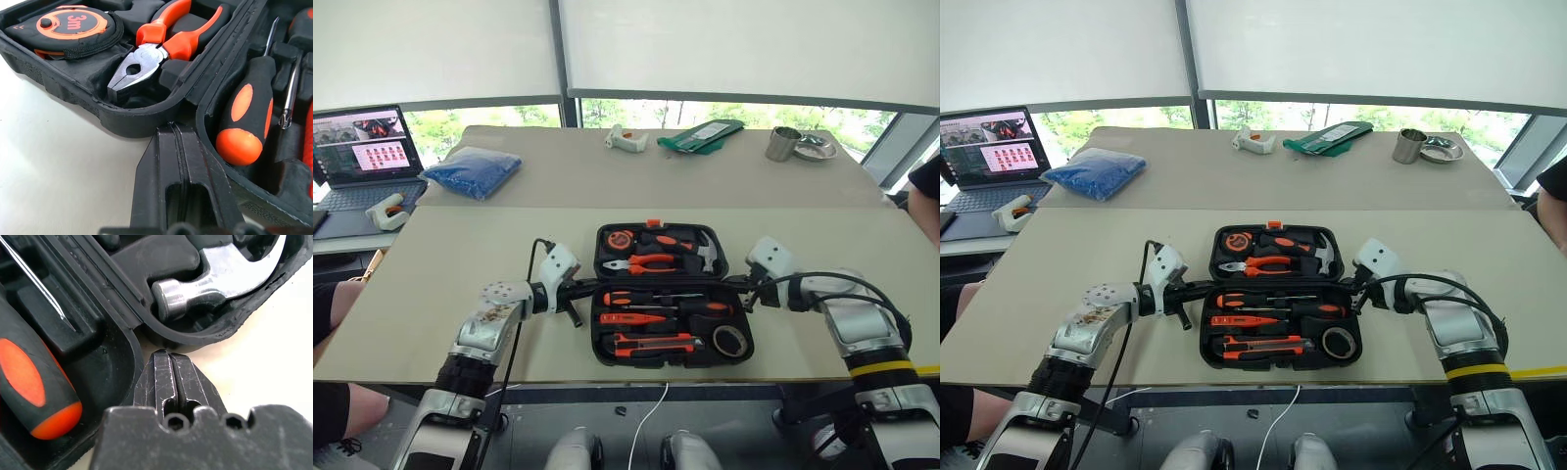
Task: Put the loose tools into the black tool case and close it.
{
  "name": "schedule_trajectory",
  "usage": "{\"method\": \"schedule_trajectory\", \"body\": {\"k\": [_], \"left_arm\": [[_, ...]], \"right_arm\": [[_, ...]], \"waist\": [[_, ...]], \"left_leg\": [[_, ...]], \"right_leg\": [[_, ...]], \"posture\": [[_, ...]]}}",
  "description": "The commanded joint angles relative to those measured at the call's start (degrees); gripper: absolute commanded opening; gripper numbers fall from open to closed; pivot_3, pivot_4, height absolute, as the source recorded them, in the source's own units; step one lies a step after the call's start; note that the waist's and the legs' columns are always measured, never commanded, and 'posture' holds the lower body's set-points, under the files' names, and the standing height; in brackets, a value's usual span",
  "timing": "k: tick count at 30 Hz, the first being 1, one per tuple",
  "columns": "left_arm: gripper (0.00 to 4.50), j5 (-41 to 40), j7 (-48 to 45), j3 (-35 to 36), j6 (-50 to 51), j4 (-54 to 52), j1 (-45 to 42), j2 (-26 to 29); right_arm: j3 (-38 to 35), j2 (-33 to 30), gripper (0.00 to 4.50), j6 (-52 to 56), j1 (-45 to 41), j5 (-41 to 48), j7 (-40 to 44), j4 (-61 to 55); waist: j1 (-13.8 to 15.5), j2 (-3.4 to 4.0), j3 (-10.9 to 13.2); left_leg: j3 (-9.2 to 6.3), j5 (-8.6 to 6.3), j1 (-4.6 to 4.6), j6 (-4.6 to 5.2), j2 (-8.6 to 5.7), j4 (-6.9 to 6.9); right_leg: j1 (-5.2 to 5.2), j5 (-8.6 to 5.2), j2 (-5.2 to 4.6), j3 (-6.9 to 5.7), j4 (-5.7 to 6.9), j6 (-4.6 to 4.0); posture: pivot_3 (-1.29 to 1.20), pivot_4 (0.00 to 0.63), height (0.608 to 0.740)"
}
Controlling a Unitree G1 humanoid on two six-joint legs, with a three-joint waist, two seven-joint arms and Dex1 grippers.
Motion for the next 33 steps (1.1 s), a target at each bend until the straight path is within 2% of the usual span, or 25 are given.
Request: {"method": "schedule_trajectory", "body": {"k": [1, 3, 5, 7, 9, 10, 13, 14, 16, 18, 23, 28, 32, 33], "left_arm": [[0.26, -1.87, 1.13, 3.09, 1.84, -2.3, -1.55, 1.28], [0.73, -2.76, 0.69, 5.14, 1.93, -2.75, -1.55, 3.27], [1.44, -1.41, 5.45, 7.18, 6.86, -2.96, -2.7, 5.31], [2.27, -4.08, 5.04, 8.63, 12.96, -4.16, -3.97, 6.77], [2.95, -7.46, 3.05, 9.31, 19.86, -5.96, -5.25, 8.25], [3.47, -8.65, 2.85, 9.6, 22.6, -6.4, -6.02, 8.66], [4.46, -11.4, 2.72, 8.51, 33.46, -5.96, -10.57, 9.68], [4.5, -11.0, 3.53, 7.61, 35.56, -5.38, -11.93, 9.76], [4.5, -10.36, 7.75, 7.36, 40.39, -2.2, -16.13, 7.06], [4.5, -9.78, 9.72, 6.82, 41.67, -0.07, -18.47, 5.39], [4.5, -8.02, 12.92, 5.59, 41.28, 6.47, -22.85, 2.3], [4.5, -6.37, 13.33, 3.52, 41.0, 10.88, -25.47, 1.33], [4.5, -5.81, 13.11, 2.97, 40.23, 12.78, -26.23, 1.02], [4.24, -5.71, 12.9, 2.85, 40.07, 13.22, -26.25, 0.85]], "right_arm": [[-2.64, -1.62, 0.3, 5.86, -0.84, 4.06, 1.13, -3.59], [-3.61, -3.97, 0.81, 7.01, 0.16, 4.65, 1.88, -4.79], [-5.36, -5.97, 1.45, 7.87, 0.91, 5.91, 2.09, -6.12], [-7.3, -6.67, 2.23, 8.76, 1.02, 8.1, 1.92, -7.83], [-9.1, -6.75, 2.82, 15.4, -0.45, 10.63, 0.2, -9.52], [-8.87, -7.2, 3.26, 18.5, -1.5, 10.35, -1.15, -10.0], [-7.12, -8.41, 4.25, 33.24, -7.9, 12.4, -2.39, -9.98], [-7.32, -7.99, 4.48, 37.01, -9.88, 13.79, -2.71, -9.52], [-5.26, -7.01, 4.48, 47.5, -16.07, 15.88, -3.16, -6.85], [-4.36, -5.3, 4.48, 51.86, -20.33, 15.78, -5.42, -3.42], [-0.83, -0.82, 4.48, 50.22, -26.42, 12.4, -11.64, 7.96], [1.98, 1.19, 4.48, 45.73, -29.32, 10.49, -12.53, 16.47], [2.78, 2.75, 4.48, 43.91, -31.22, 9.45, -13.25, 21.68], [3.35, 2.99, 4.24, 43.39, -31.55, 9.03, -13.28, 22.71]], "waist": [[-0.11, 0.0, 0.0], [-0.22, 0.0, 0.0], [-0.25, 0.0, 0.0], [-0.27, -0.01, 0.01], [-0.28, -0.01, 0.01], [-0.33, -0.01, 0.01], [-0.42, -0.02, 0.02], [-0.44, -0.03, 0.02], [-0.45, -0.03, 0.02], [-0.43, -0.03, 0.02], [-0.74, -0.04, 0.03], [-0.78, -0.04, 0.03], [-1.23, -0.04, 0.03], [-1.34, -0.04, 0.03]], "left_leg": [[-0.01, 0.0, 0.0, 0.0, 0.01, 0.0], [-0.02, 0.0, 0.01, 0.0, 0.02, 0.0], [-0.03, 0.0, 0.0, 0.0, 0.04, 0.0], [-0.06, 0.0, 0.0, 0.0, 0.06, -0.01], [-0.06, 0.0, 0.01, 0.0, 0.06, -0.01], [-0.06, 0.0, 0.01, 0.0, 0.05, -0.01], [-0.05, 0.01, 0.01, -0.01, 0.03, 0.0], [-0.06, 0.03, 0.01, -0.01, 0.03, 0.0], [-0.06, 0.04, 0.02, -0.02, 0.03, 0.0], [-0.09, 0.05, 0.03, -0.03, 0.03, 0.0], [-0.06, 0.03, -0.04, 0.0, -0.01, -0.02], [-0.03, 0.1, -0.58, -0.07, -0.09, -0.02], [-0.01, 0.17, -0.59, -0.19, -0.09, -0.03], [-0.01, 0.16, -0.6, -0.17, -0.08, -0.03]], "right_leg": [[0.0, 0.0, 0.0, 0.01, 0.0, -0.01], [-0.01, 0.01, 0.01, 0.01, 0.01, -0.02], [-0.02, 0.01, 0.02, 0.0, 0.02, -0.03], [-0.02, 0.01, 0.03, -0.01, 0.02, -0.02], [-0.01, 0.01, 0.03, -0.01, 0.01, -0.02], [0.0, 0.01, 0.02, 0.0, 0.01, -0.01], [0.01, 0.01, 0.0, 0.03, 0.02, -0.01], [-0.01, 0.02, 0.01, 0.02, 0.02, -0.02], [-0.02, 0.03, 0.03, 0.03, 0.05, -0.04], [0.0, 0.04, 0.06, 0.02, 0.06, -0.05], [-0.04, 0.03, 0.04, 0.03, 0.01, -0.04], [-0.57, 0.11, 0.02, 0.06, 0.07, 0.07], [-0.57, 0.13, 0.03, 0.05, 0.02, 0.1], [-0.57, 0.13, 0.03, 0.05, 0.02, 0.11]], "posture": [[0.0, 0.15, 0.74], [0.0, 0.15, 0.74], [0.0, 0.15, 0.74], [0.0, 0.15, 0.74], [0.0, 0.15, 0.74], [0.0, 0.15, 0.74], [0.0, 0.15, 0.74], [0.0, 0.15, 0.74], [0.0, 0.15, 0.74], [0.0, 0.15, 0.74], [0.0, 0.15, 0.74], [0.0, 0.15, 0.74], [0.0, 0.15, 0.74], [0.0, 0.15, 0.74]]}}
